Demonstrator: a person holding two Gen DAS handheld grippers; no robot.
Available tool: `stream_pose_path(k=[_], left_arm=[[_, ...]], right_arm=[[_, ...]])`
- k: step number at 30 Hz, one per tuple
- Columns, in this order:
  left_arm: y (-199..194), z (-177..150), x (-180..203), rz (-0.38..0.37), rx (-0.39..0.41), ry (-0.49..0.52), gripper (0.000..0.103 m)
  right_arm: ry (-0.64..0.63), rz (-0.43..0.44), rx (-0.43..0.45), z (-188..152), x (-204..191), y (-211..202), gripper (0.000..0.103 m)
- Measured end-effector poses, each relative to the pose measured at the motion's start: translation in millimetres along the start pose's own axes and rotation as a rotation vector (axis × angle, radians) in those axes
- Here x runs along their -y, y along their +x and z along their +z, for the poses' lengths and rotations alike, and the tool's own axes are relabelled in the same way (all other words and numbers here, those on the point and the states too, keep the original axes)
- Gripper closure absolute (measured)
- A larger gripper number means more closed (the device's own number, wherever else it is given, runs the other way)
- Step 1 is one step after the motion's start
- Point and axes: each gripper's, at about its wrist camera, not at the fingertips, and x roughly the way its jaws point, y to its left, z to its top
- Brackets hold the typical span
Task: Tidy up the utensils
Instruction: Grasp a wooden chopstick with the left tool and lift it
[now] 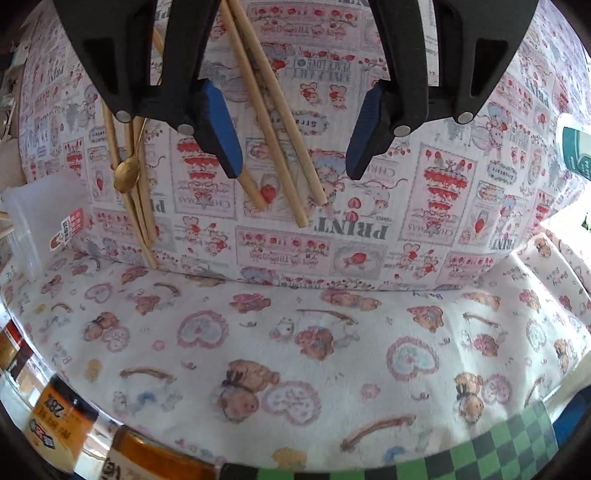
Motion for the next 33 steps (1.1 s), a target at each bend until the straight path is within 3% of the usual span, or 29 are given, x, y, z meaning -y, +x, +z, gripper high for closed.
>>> stream_pose_path(k=[2,5,8,12,16,19,23,28,33], left_arm=[[10,1,-7,-0.037,-0.017,-0.052,0.059],[13,4,-9,0.0,0.047,-0.034,0.075],[13,6,-19,-0.036,0.059,-0.079,0.077],[11,7,-36,-0.102,0.037,-0.144,0.087],[5,5,-48,-0.128,0.019,-0.165,0.087],[1,1,-47,-0.068,0.021,-0.154,0.088],[-5,-2,-50,-0.058,0.033,-0.191,0.097],[2,-1,-21,0.077,0.052,-0.019,0.092],[0,-10,5,0.231,0.099,0.066,0.092]], right_arm=[[0.003,-0.001,0.005,1,1,-3,0.088],[0.005,0.013,0.01,5,2,-10,0.088],[0.001,0.027,0.026,9,1,-19,0.088],[-0.007,0.033,0.036,11,-1,-27,0.086],[-0.009,0.024,0.031,12,-1,-29,0.083],[-0.005,0.018,0.017,13,1,-28,0.083],[0.002,-0.007,-0.01,13,4,-23,0.076],[0.005,-0.038,-0.055,12,6,-15,0.075],[0.001,-0.039,-0.082,10,5,-12,0.075]])
